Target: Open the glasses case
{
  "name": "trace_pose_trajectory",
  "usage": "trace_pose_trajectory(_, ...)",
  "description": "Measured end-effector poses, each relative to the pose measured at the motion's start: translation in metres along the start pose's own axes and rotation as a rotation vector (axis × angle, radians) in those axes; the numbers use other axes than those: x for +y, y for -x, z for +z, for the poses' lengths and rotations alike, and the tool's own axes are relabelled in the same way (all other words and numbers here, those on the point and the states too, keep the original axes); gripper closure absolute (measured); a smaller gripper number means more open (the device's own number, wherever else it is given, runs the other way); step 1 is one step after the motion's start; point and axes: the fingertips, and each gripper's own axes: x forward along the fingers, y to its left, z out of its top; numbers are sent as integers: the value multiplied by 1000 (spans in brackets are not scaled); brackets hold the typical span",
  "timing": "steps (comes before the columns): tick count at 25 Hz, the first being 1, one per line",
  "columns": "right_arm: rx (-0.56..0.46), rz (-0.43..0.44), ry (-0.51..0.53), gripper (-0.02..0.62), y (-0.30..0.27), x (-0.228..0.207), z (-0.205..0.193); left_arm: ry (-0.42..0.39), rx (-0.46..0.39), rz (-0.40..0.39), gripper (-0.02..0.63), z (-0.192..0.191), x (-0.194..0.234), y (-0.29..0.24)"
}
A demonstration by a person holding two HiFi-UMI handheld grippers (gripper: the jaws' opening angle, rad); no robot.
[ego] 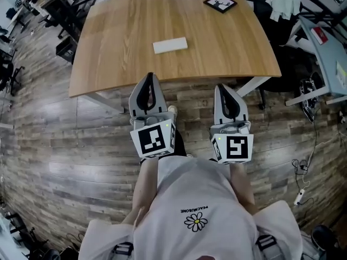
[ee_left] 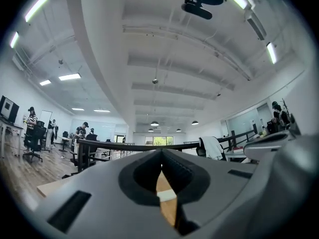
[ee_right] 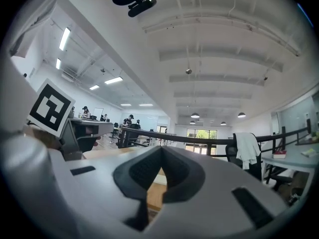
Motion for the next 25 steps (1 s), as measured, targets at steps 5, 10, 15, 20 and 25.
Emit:
trace_pose_trajectory(5, 16, -4, 14, 589, -66, -16, -14, 1, -2, -19, 592, -11, 11, -65)
trace_pose_trajectory(10, 24, -26, 25, 589, -151, -34, -13, 6, -5, -32, 592, -11, 46, -143)
trace_pose_trajectory(15, 28, -63, 18, 589, -234, -40, -12, -24, -36, -49, 592, -6, 78, -223)
trace_pose_trajectory(20, 50, -53, 22, 589, -289, -37, -16, -20, -26, -91, 592, -11, 95, -275)
trace_pose_trajectory(25, 82, -45, 20, 589, -315, -54, -30, -11, 21, -98, 592, -30, 90, -303)
